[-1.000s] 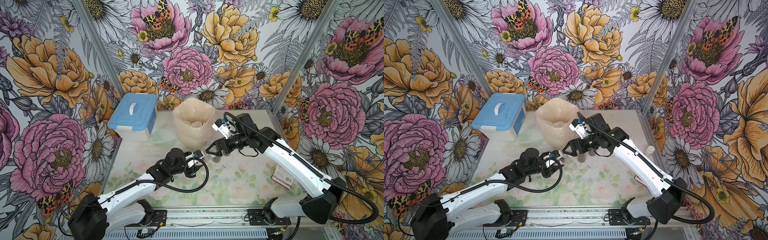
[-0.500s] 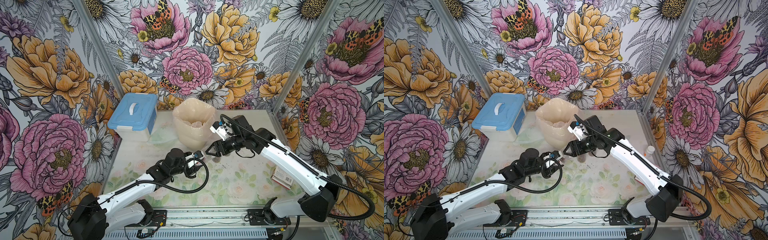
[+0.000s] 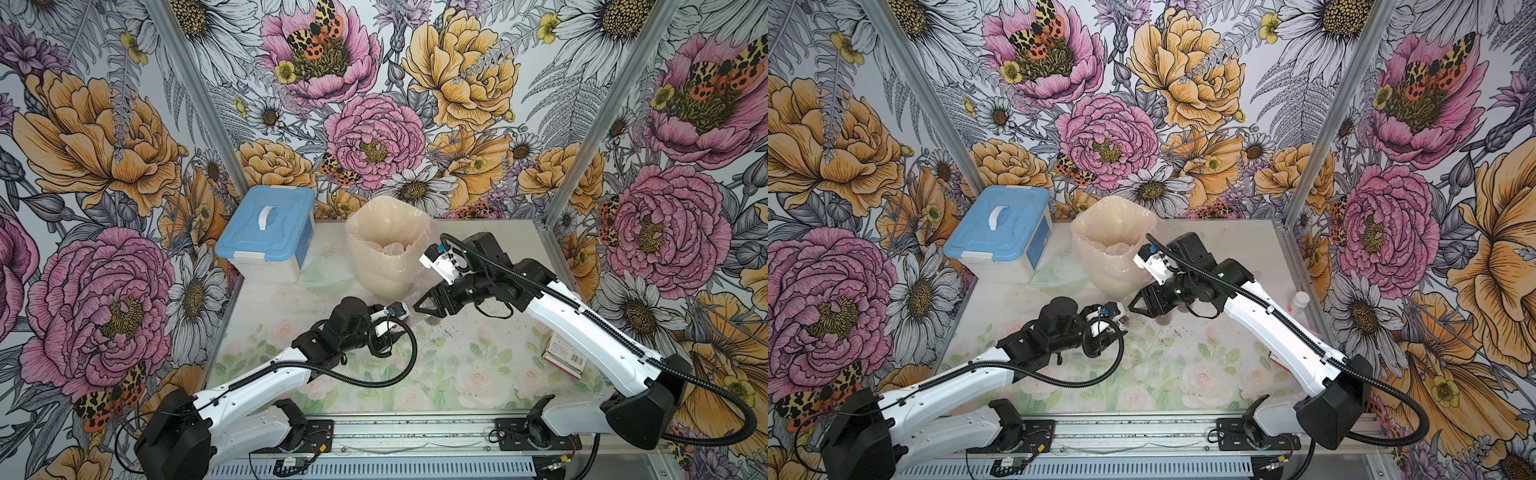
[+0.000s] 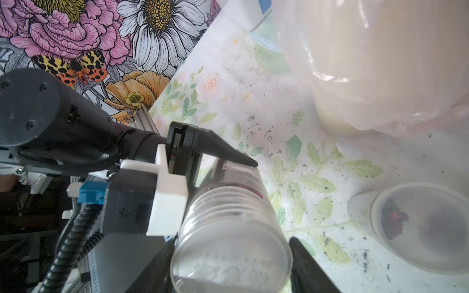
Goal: Empty the moldy dried flower tea in the jars
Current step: Unscrew the lid from the jar, then place the lid at the center of the board.
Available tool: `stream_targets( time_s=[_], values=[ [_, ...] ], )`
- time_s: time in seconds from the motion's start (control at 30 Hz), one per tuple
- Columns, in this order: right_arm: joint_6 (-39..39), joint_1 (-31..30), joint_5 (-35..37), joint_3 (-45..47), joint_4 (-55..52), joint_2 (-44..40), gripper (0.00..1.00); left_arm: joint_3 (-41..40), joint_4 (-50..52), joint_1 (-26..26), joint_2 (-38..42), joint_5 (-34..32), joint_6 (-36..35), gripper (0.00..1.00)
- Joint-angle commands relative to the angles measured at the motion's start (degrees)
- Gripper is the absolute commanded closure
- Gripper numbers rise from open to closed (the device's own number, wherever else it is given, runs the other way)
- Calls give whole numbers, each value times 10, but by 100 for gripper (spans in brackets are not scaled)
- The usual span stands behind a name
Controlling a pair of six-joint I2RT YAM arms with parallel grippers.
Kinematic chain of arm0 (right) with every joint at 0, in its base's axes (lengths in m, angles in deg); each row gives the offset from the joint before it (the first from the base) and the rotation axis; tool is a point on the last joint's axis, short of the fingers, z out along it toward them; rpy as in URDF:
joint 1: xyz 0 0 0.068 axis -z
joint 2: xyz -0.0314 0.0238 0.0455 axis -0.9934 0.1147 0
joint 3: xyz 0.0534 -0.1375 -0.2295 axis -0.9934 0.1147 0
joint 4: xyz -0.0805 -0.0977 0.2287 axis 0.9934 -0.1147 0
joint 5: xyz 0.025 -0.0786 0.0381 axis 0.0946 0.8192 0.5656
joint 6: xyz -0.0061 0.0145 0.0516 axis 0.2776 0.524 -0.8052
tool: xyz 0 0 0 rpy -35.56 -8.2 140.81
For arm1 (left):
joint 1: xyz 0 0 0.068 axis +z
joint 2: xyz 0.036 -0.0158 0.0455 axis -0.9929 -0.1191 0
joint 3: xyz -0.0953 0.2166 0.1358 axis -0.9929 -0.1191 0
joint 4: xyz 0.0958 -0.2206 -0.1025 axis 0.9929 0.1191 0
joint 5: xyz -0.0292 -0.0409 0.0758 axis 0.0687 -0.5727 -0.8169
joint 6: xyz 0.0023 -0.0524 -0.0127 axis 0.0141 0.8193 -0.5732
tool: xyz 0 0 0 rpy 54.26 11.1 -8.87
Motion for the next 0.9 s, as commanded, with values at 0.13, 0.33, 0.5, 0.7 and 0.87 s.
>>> stream_targets(
  time_s=[0.13,0.33,0.5,0.7,0.87],
  values=[
    [145,1,69,18,-3,-48,81,3,-10,-2,13,50,9,40],
    [136,12,103,8,-4,-56,83,-5,-20,-1,25,23,14,40],
    [89,33,194,-1,-11,-54,83,-21,-50,0,52,-1,23,40],
    [37,72,237,-22,-44,-18,81,-36,-75,5,80,-12,41,40],
    [-14,105,259,-15,-68,3,78,-53,-103,6,104,-21,58,40]
  ],
)
